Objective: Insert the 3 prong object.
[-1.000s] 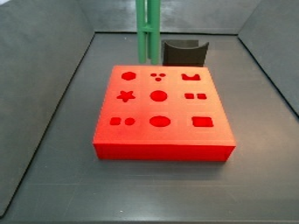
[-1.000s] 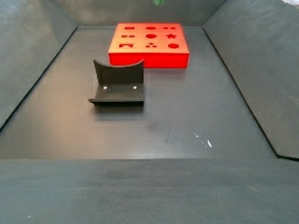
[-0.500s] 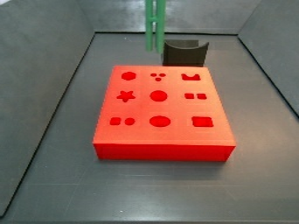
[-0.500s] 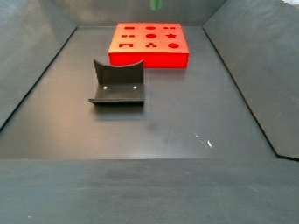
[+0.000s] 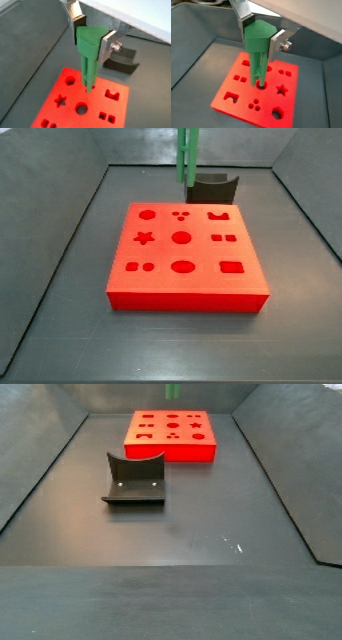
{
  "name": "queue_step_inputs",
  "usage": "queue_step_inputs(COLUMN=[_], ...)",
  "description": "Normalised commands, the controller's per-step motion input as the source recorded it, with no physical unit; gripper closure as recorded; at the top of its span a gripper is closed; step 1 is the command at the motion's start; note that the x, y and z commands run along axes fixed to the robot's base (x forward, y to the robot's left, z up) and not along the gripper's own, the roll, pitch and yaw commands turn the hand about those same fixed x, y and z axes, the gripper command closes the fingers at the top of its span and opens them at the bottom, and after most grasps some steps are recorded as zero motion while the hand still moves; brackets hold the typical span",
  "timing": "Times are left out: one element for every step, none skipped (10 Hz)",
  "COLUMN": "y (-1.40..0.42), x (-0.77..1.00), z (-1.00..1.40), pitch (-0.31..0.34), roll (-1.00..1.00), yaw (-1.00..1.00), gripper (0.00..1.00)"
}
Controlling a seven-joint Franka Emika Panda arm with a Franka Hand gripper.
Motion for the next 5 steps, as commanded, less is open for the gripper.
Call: queue_step_inputs(y=[0.0, 0.0, 0.0, 0.0, 0.01], x=[0.0, 0.0, 0.0, 0.12, 0.11], z=[-0.28, -0.25, -0.21, -0.36, -0.38], pitch=[0.0, 0.013, 0.034, 0.004, 0.0], roll=[0.16, 0.29, 0.42, 0.38, 0.2], yaw=[-0.95, -0.85, -0.69, -0.58, -0.56], gripper=[1.0, 1.0, 1.0, 1.0, 1.0])
